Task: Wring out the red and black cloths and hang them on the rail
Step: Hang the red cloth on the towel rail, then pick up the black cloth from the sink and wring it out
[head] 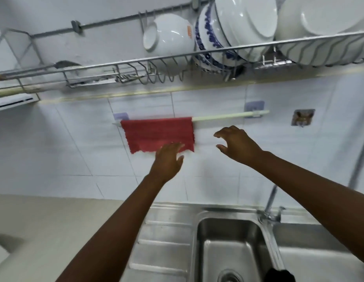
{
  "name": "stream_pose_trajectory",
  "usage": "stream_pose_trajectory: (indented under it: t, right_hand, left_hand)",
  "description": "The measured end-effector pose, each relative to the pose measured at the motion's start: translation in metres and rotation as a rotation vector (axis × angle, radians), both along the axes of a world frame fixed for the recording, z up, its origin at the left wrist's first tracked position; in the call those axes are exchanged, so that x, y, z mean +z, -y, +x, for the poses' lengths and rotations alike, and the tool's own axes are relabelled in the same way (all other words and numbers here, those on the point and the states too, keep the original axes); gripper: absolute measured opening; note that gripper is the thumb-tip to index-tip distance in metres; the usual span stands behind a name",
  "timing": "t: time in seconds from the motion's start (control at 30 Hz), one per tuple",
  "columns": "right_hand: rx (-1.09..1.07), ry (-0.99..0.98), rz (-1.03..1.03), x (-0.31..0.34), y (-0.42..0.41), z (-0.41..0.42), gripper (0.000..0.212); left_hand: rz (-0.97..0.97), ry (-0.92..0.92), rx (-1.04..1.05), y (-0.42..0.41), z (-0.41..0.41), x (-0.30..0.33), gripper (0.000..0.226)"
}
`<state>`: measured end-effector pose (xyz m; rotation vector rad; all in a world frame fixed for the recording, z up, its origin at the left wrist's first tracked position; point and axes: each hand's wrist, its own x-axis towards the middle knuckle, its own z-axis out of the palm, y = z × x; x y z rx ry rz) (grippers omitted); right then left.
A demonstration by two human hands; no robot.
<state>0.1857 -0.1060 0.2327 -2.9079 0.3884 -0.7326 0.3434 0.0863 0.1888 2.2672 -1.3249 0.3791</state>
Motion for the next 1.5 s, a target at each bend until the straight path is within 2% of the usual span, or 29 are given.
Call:
stream_pose_trajectory:
  t: [0.23,0.4,0.5,0.7,0.83,0.93,0.97,1.07,1.17,1.23,1.33,1.5]
  right_hand:
    - [-0.121,-0.084,0.098,-0.069,0.008,-0.115,0.039]
    - [-0.244,-0.208,0.207,-0.137,0.013,-0.191,0.037]
    - [-0.288,-0.284,0.285,-0.178,0.009,-0.226,0.03]
    - [-0.333,-0.481,0.436,-0.258,0.003,-0.259,0.027]
    - [-0.35,-0.627,0.554,-0.304,0.003,-0.26,0.035]
    - [-0.387,-0.607,0.734,-0.329,0.004,-0.26,0.022]
    - [-0.378,-0.598,0.794,-0.334,0.004,-0.259,0.018]
    - [-0.274,-0.501,0.91,-0.347,0.003,-0.256,0.04]
    - [-0.403,-0.442,0.94,-0.356,0.007,-0.258,0.016]
    - [-0.394,-0.488,0.915,-0.36,0.009,-0.26,0.007]
    - [-0.366,-0.531,0.866,-0.352,0.012,-0.262,0.028]
    - [-0.243,-0.43,0.918,-0.313,0.017,-0.26,0.02]
  left_hand:
    - [0.046,-0.242,-0.161,0.047,-0.121,-0.081,0.043]
    - [0.195,-0.416,-0.217,0.062,-0.192,-0.149,0.045]
    - [0.251,-0.453,-0.259,0.066,-0.23,-0.183,0.042]
    - [0.366,-0.559,-0.206,0.061,-0.273,-0.23,0.043]
    - [0.387,-0.628,-0.164,0.056,-0.284,-0.251,0.044]
    - [0.388,-0.653,-0.125,0.049,-0.286,-0.26,0.043]
    - [0.383,-0.656,-0.117,0.046,-0.286,-0.263,0.043]
    - [0.363,-0.668,-0.102,0.037,-0.286,-0.269,0.042]
    - [0.348,-0.669,-0.081,0.033,-0.283,-0.271,0.041]
    - [0.341,-0.665,-0.079,0.031,-0.281,-0.272,0.041]
    - [0.324,-0.655,-0.087,0.029,-0.279,-0.271,0.04]
    - [0.284,-0.728,-0.104,0.027,-0.275,-0.268,0.037]
